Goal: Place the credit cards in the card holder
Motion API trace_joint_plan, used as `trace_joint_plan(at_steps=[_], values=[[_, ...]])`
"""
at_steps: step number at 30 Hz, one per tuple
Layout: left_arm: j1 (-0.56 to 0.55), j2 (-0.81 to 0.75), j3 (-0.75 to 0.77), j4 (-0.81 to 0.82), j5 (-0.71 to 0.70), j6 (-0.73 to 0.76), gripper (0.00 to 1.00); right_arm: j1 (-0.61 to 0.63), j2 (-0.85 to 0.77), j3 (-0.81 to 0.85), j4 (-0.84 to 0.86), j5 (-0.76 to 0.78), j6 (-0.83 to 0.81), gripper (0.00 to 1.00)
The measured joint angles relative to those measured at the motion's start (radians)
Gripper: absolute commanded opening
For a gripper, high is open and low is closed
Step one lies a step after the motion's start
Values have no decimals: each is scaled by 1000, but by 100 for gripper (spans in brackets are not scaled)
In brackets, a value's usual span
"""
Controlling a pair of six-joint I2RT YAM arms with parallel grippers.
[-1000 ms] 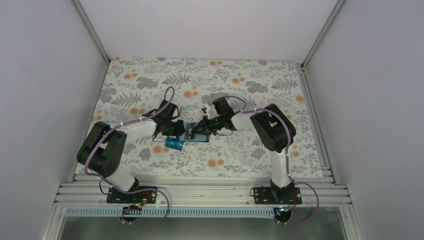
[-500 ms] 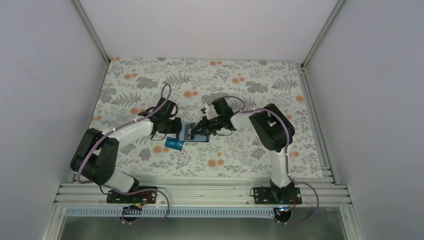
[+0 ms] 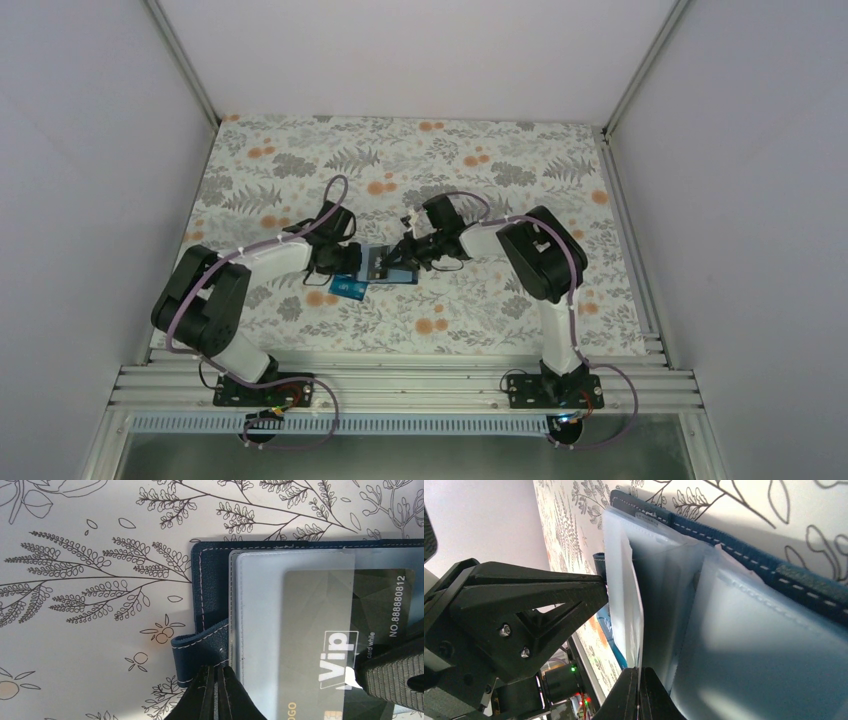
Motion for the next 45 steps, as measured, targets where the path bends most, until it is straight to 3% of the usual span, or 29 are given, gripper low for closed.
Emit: trace_joint_plan(at_steps=[22,45], values=[[4,3,-31,52,15,0,3,21,34,48,5,-6,31,4],[7,-5,-48,72,23,-8,2,56,34,-20,166,66,195,4]])
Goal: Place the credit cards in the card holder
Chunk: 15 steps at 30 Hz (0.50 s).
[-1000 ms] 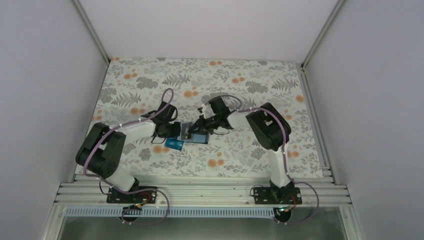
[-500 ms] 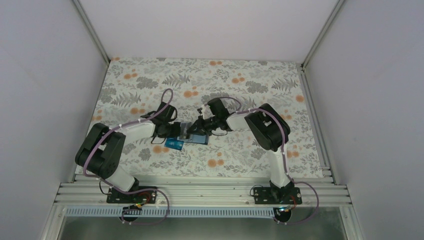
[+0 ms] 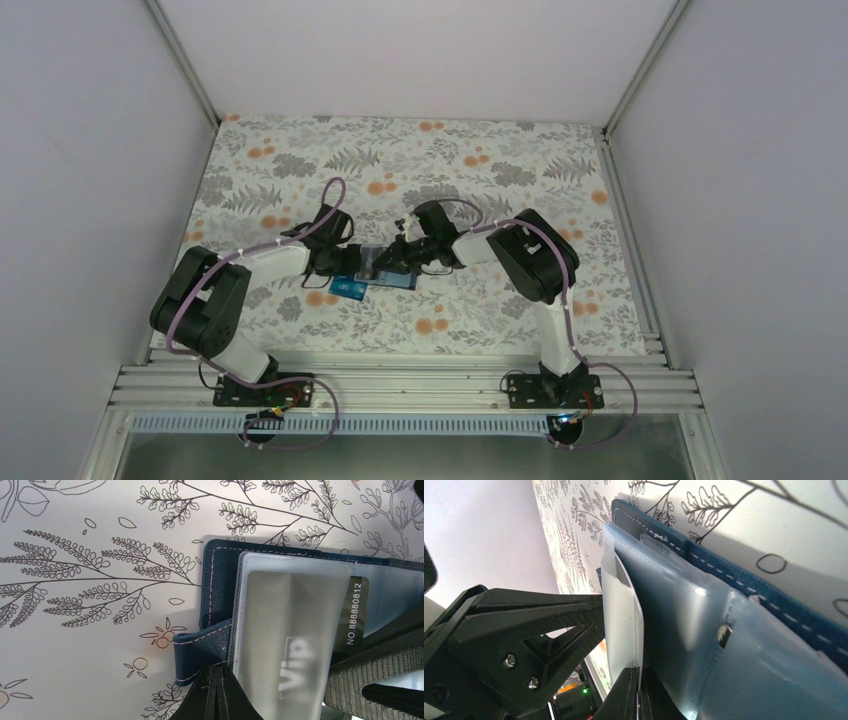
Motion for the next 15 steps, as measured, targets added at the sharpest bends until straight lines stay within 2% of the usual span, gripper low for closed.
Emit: trace_joint_plan(at_steps=[7,15], values=[[0,-4,-6,8,0,0,2,2,0,-11,26,6,21,5],[0,-5,-8,11,0,0,2,11,-7,-15,21,15,18,21]])
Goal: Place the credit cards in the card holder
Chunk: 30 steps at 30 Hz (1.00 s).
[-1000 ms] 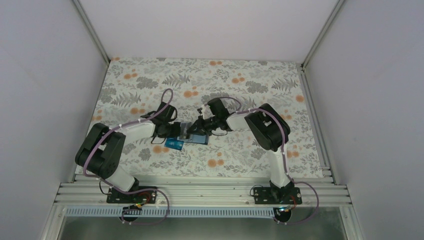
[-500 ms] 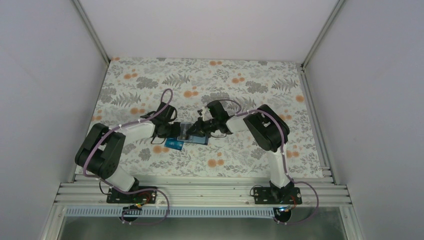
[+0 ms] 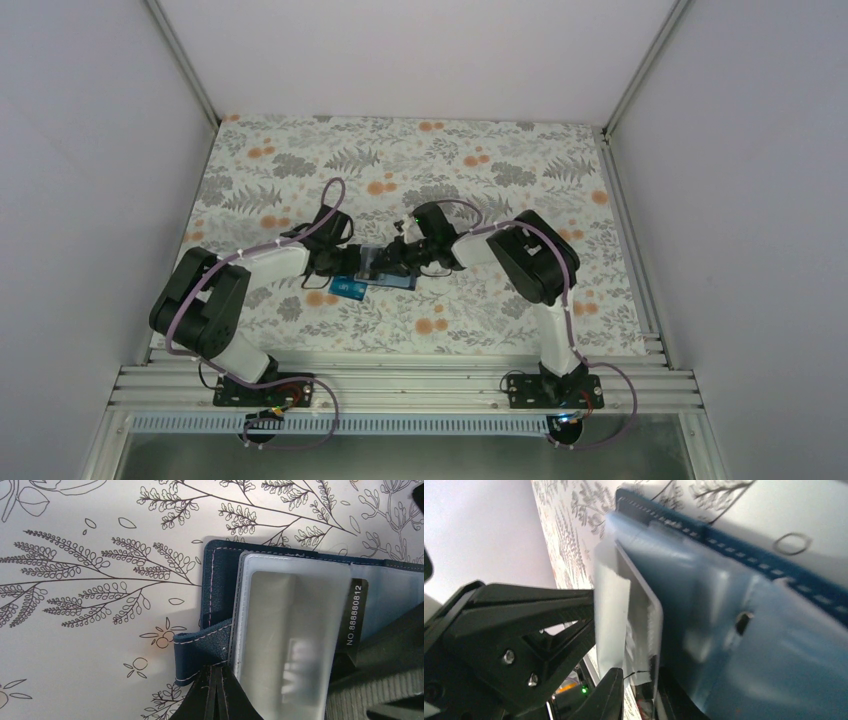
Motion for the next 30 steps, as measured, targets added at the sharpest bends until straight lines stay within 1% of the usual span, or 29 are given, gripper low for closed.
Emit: trace_joint_plan(at_steps=[5,12,18,22,26,30], values=[[0,-1,-1,1,0,0,2,8,-25,0,-53,12,-35,29],[0,-1,-1,2,0,0,2,10,-58,2,-123,28,-85,46],[-1,-1,-1,3,0,0,2,12,-99,3,-198,55,-130,65],[-1,-1,-1,3,0,0,2,12,-127,3,-255,80,-163,76],[-1,-6,-1,-6,0,0,2,13,-163,3,-309,108,-196,81],[-1,-22,-6,-29,-2,0,2,13,-190,5,-365,134,-238,84]])
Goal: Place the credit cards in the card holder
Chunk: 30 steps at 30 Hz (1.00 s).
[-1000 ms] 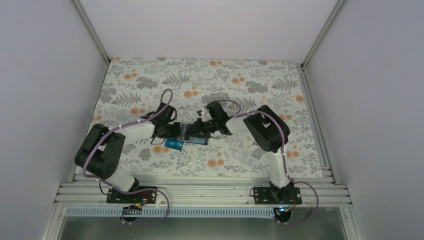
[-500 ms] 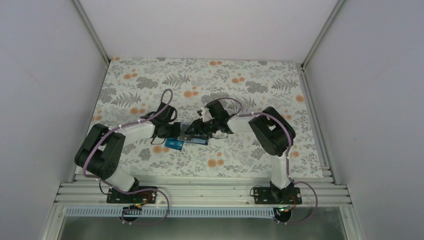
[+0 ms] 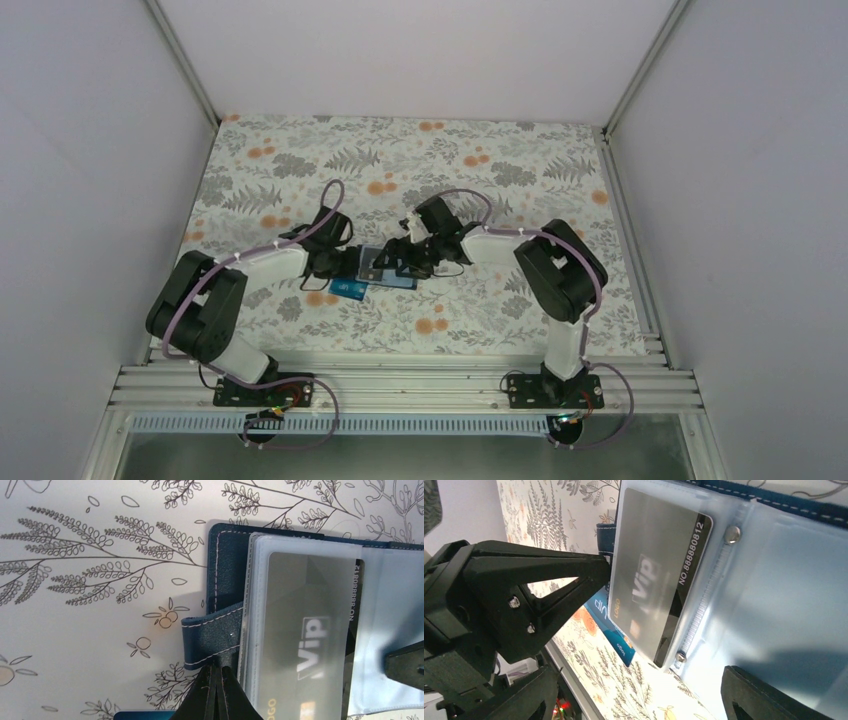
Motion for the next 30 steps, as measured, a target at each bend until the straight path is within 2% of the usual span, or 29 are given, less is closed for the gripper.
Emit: trace_joint_plan(at_steps=[8,13,21,30], values=[[0,-39,-3,-33,-11,2,3,-11,-66,2,-121,72,-97,84],[0,-88,-2,-56,-31,8,3,-61,-142,-10,-179,116,-162,83],[0,-178,27,-126,-74,26,3,-134,-240,-80,-210,134,-225,81],[-35,-257,58,-161,-76,27,3,-151,-279,-161,-214,109,-248,80]])
